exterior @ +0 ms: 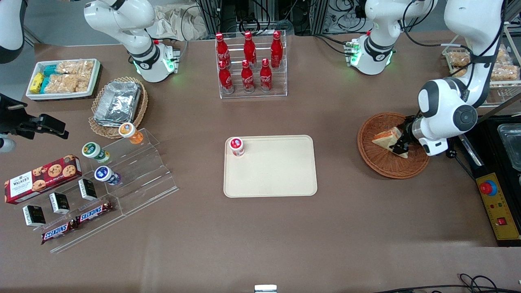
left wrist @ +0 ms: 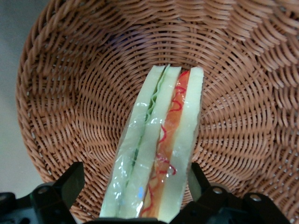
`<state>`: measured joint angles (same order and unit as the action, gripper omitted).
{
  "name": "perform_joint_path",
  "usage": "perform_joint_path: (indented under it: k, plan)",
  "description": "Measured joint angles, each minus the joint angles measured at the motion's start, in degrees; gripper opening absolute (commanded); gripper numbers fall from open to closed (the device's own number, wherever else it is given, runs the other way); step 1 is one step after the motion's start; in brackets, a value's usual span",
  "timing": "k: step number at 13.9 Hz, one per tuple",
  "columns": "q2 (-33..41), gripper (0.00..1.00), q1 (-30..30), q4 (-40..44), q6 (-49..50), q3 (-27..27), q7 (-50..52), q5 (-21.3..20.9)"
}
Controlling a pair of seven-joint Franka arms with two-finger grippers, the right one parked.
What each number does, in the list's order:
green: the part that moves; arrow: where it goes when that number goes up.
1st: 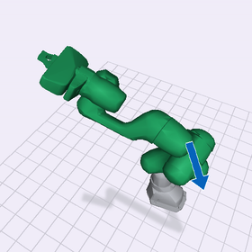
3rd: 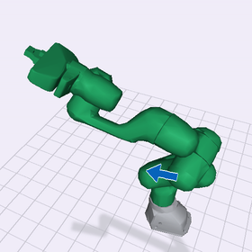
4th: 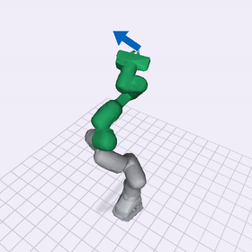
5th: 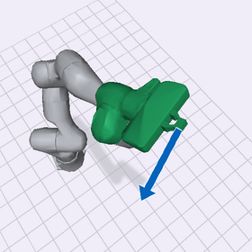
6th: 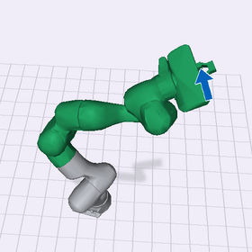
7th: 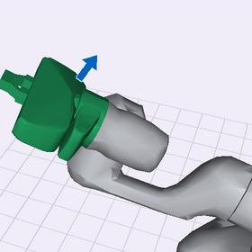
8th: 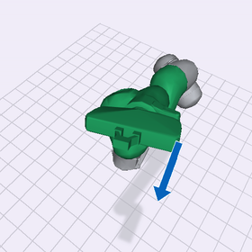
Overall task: Place sandwich from basket to tray
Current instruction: 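Close the left gripper on the sandwich and lift it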
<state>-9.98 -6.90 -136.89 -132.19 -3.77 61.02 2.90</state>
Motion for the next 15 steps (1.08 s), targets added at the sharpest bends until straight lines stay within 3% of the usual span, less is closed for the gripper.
perform_joint_path:
  k: [2,4,5,7,8,15]
  plan:
    - [-1.05,0.89,0.00,-0.03,-1.70,0.00,0.03,0.06]
    - [-1.89,0.72,0.01,-0.03,-2.50,-0.01,0.03,0.12]
    - [-2.04,0.49,0.02,-0.02,-2.65,-0.02,0.03,0.17]
    - [-2.09,0.35,0.02,0.04,-2.87,-0.06,0.03,0.22]
    - [-2.09,0.32,0.03,0.11,-2.90,-0.07,0.03,0.22]
    - [0.30,0.32,0.59,1.31,-0.38,-0.67,-0.55,-0.31]
